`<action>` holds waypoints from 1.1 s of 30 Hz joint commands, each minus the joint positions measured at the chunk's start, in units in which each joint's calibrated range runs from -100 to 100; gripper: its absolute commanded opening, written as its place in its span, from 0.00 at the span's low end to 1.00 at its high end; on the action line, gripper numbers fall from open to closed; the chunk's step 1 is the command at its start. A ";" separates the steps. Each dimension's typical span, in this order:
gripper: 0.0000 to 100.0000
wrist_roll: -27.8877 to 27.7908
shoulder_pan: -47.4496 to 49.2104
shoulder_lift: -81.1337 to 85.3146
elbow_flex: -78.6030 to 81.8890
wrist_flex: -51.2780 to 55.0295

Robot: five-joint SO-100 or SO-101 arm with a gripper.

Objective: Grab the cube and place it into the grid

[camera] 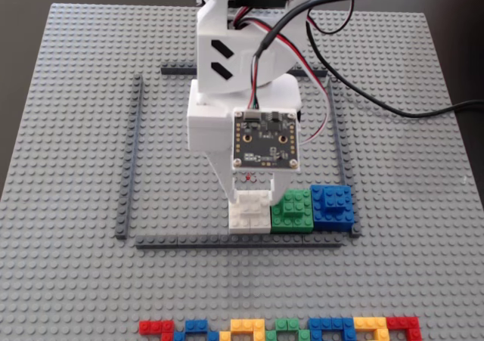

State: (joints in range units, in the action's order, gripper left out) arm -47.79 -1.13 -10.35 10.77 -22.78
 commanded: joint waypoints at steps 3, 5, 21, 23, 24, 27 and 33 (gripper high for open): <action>0.15 0.15 -0.45 3.73 -4.11 -0.52; 0.14 0.20 -0.45 4.33 -4.20 -0.37; 0.14 0.00 -0.90 14.56 -5.92 4.37; 0.14 -0.05 -0.75 17.74 -5.56 5.39; 0.14 -0.10 -0.60 19.72 -5.38 6.03; 0.14 -0.24 -0.16 25.74 -4.83 8.08; 0.03 -1.03 0.28 39.07 -1.93 12.04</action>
State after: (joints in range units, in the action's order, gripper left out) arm -48.33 -1.28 15.35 9.27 -13.02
